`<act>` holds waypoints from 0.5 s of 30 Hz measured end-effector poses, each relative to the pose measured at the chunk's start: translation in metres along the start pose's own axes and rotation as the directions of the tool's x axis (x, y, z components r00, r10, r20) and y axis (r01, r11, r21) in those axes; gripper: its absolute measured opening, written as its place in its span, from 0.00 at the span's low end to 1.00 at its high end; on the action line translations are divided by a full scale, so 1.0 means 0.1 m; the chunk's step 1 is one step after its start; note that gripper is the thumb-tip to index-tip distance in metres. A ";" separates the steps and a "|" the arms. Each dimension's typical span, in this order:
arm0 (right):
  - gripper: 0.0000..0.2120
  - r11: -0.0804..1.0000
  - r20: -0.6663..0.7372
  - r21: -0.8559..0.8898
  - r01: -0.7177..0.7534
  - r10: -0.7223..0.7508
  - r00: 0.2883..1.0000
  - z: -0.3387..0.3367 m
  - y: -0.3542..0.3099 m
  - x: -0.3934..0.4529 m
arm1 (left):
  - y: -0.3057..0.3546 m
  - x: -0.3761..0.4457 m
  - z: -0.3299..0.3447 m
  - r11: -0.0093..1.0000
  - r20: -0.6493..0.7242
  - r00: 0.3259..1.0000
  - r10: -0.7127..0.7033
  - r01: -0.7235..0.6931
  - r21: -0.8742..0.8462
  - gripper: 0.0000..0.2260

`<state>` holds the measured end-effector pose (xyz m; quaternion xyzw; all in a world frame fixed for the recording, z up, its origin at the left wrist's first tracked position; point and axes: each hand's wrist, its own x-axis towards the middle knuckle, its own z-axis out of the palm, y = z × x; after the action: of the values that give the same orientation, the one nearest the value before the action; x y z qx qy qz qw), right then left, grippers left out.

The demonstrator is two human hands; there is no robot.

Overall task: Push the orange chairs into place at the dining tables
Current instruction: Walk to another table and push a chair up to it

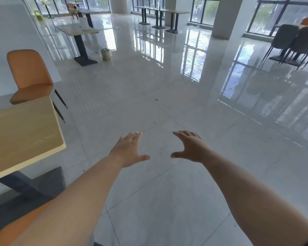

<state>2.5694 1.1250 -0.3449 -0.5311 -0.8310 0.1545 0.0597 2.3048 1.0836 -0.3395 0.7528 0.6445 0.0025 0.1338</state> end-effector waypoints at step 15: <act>0.47 0.994 0.056 -0.010 0.113 -0.112 0.992 -0.46 0.71 3.20 | -1.07 2.72 -0.68 0.989 -0.031 0.989 -0.147 0.146 -0.026 0.46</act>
<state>2.5058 1.4494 -0.3452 -0.4792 -0.8619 0.1602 0.0419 2.2352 1.3751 -0.3419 0.7015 0.7002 0.0128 0.1320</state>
